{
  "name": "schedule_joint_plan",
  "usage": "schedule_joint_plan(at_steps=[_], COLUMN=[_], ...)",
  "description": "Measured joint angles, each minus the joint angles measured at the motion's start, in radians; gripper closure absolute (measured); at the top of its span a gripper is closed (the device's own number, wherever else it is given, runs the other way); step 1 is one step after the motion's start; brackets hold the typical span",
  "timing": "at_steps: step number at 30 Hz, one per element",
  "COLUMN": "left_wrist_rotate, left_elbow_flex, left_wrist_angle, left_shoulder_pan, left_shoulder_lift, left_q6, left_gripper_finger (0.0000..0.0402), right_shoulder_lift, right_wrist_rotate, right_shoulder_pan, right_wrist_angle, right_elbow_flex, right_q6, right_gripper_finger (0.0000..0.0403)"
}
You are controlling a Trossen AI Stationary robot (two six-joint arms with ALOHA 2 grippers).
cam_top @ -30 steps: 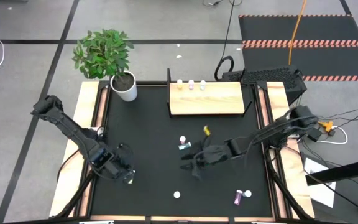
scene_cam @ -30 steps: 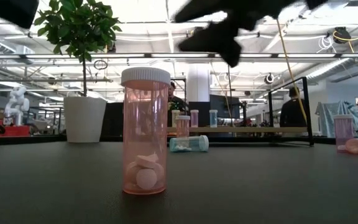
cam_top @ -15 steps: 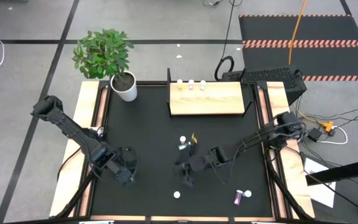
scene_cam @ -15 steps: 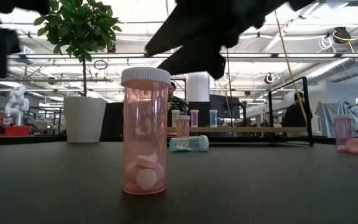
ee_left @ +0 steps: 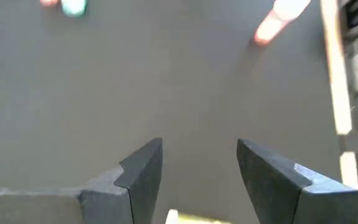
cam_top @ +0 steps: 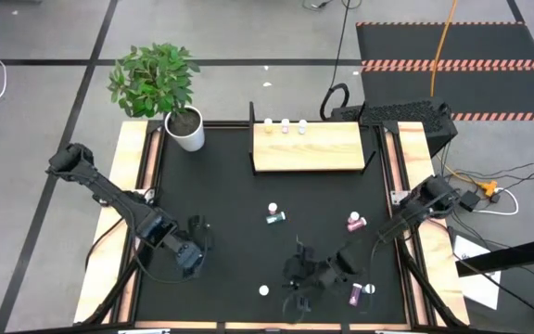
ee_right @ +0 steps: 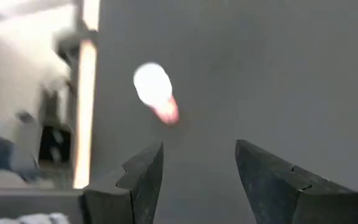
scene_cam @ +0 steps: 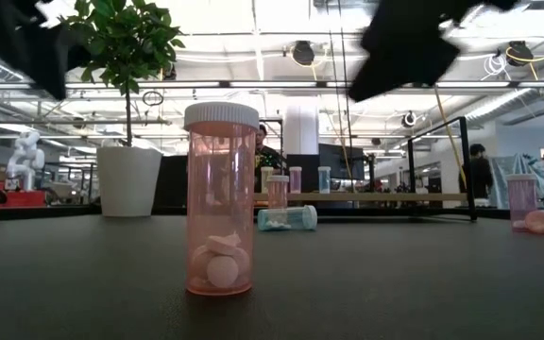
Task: Pick and place medicine bottles onto shelf by color
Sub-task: Put the top pink pill bottle on the shelf aligned with the other pink pill bottle
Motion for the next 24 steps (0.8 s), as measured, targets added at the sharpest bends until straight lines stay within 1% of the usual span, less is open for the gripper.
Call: schedule_joint_plan(at_steps=[3,7,10,13,16,18,20,22,24], left_wrist_rotate=[-0.003,-0.018,-0.023,-0.023,-0.023,-0.023,-0.023,-0.023,-0.026], left_elbow_flex=[0.0,0.0,0.0,0.0,0.0,0.0,0.0,0.0,0.0], left_wrist_angle=[0.116,0.209,0.227,0.226,0.227,0.227,0.227,0.227,0.227], left_shoulder_pan=[0.03,0.081,0.105,0.118,0.125,0.125,0.124,0.124,0.124], left_shoulder_lift=[0.0,0.004,0.004,0.004,0.004,0.004,0.004,0.004,0.004], left_q6=[0.044,0.067,0.078,0.085,0.073,0.06,0.032,0.009,-0.008], left_gripper_finger=[0.0195,0.0195,0.0195,0.0195,0.0195,0.0195,0.0195,0.0195,0.0195], right_shoulder_lift=[-0.01,-0.075,-0.118,-0.176,-0.261,-0.336,-0.413,-0.484,-0.548], right_wrist_rotate=[0.023,0.087,0.134,0.153,0.18,0.167,0.125,0.07,0.043], right_shoulder_pan=[0.021,0.019,0.014,0.007,-0.001,-0.016,-0.041,-0.072,-0.104], right_wrist_angle=[-0.258,-0.459,-0.63,-0.793,-0.921,-0.925,-0.895,-0.828,-0.744], right_elbow_flex=[0.063,0.092,0.089,0.08,-0.004,-0.1,-0.207,-0.316,-0.404], right_q6=[0.129,0.303,0.38,0.47,0.588,0.649,0.675,0.673,0.671], right_gripper_finger=[0.0206,0.0206,0.0206,0.0206,0.0206,0.0206,0.0205,0.0201,0.0193])
